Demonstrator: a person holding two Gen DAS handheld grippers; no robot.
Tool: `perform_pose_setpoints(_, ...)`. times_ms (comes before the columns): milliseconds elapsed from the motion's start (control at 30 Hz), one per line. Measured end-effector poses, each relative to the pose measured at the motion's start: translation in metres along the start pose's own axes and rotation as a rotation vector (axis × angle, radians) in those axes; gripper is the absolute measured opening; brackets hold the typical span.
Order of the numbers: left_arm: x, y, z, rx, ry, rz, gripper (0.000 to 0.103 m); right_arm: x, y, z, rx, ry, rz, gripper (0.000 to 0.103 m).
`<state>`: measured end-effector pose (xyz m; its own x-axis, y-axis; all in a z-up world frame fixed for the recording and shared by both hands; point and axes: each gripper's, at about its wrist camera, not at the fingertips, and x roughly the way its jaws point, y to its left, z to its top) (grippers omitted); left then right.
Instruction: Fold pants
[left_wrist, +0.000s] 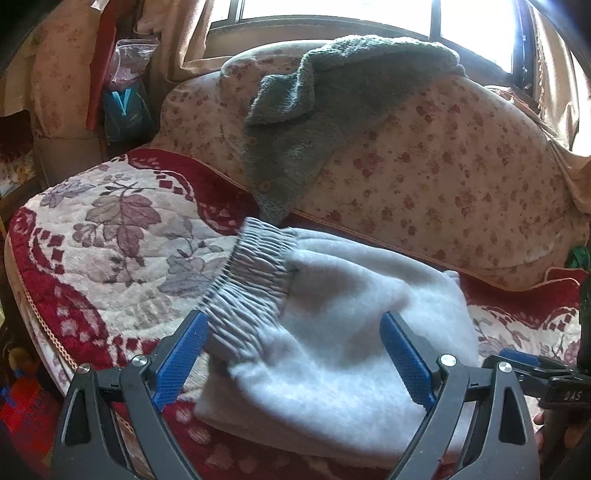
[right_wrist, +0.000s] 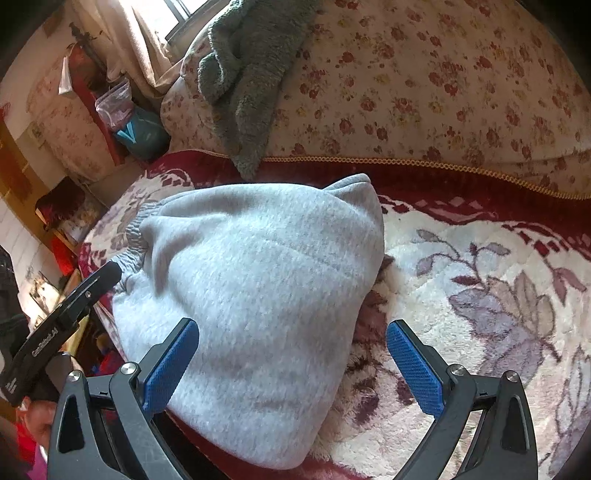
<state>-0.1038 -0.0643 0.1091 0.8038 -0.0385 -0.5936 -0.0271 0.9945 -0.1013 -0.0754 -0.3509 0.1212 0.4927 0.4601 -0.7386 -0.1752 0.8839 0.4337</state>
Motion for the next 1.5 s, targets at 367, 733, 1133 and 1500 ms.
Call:
perform_pose_setpoints(367,0.019,0.027,0.007,-0.022,0.026,0.035,0.094,0.017,-0.018,-0.003,0.084,0.053,0.116,0.103)
perform_pose_setpoints(733,0.055,0.067,0.006,-0.141,0.133,-0.224,0.101,0.036,-0.033,-0.011,0.160,0.118,0.254,0.103)
perform_pose_setpoints(1133,0.110,0.102,-0.027,-0.364,0.281,-0.465,0.103,0.073,-0.047,-0.009,0.230,0.163,0.420,0.103)
perform_pose_setpoints(1500,0.129,0.099,-0.047,-0.397,0.270,-0.566,0.103,0.091,-0.045,-0.006,0.230,0.156,0.484,0.103)
